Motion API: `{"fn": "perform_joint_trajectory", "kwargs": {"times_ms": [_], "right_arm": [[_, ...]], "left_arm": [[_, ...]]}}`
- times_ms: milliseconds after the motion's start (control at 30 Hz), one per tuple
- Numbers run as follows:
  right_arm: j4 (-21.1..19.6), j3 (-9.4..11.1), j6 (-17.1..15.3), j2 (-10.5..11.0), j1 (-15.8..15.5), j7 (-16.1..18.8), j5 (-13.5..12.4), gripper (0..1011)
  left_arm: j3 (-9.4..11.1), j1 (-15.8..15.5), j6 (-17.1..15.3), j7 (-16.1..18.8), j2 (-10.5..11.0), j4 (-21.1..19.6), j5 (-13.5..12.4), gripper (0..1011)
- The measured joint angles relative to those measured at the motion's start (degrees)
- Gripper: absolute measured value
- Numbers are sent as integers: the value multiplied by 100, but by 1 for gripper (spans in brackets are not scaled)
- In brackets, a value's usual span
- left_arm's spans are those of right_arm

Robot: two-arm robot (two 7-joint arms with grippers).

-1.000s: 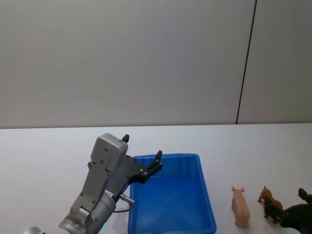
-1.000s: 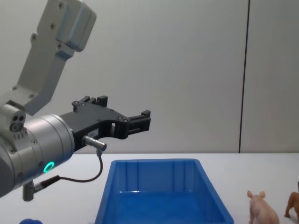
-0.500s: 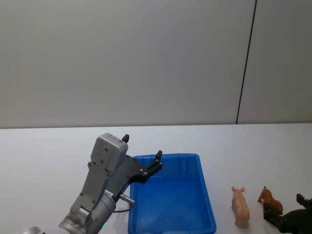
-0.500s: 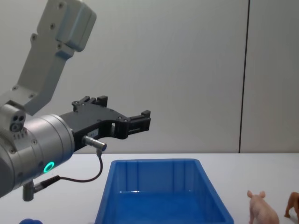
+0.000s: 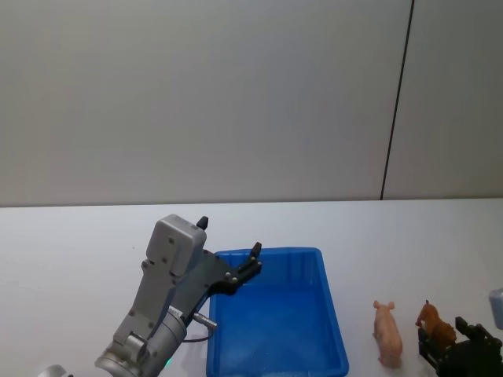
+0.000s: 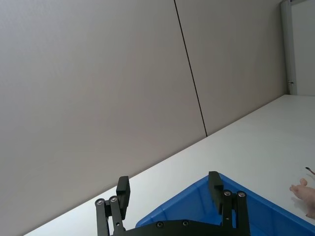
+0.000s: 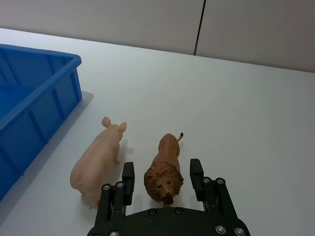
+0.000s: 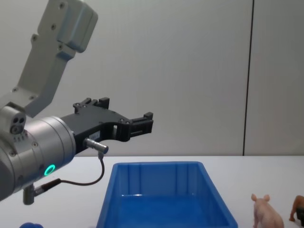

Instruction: Pick up the two dolls from the table and place them into the box.

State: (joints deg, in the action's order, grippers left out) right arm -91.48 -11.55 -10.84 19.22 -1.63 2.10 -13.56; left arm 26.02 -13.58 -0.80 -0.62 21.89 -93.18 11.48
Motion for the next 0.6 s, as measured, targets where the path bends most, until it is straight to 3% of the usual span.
{"fn": "perform_joint_trajectory", "kwargs": {"times_ms": [67, 267, 367, 600], "right_arm": [[16, -5, -8, -11, 11, 4, 10, 713], [21, -15, -78, -44, 25, -29, 64, 475], [-43, -15, -126, -47, 9, -82, 92, 423], [-275, -3, -176, -39, -52, -236, 170, 423]], "left_arm": [[0, 0, 0, 0, 0, 0, 0, 1001], [0, 0, 0, 0, 0, 0, 0, 1001], [0, 0, 0, 0, 0, 0, 0, 1001], [0, 0, 0, 0, 0, 0, 0, 1001]]}}
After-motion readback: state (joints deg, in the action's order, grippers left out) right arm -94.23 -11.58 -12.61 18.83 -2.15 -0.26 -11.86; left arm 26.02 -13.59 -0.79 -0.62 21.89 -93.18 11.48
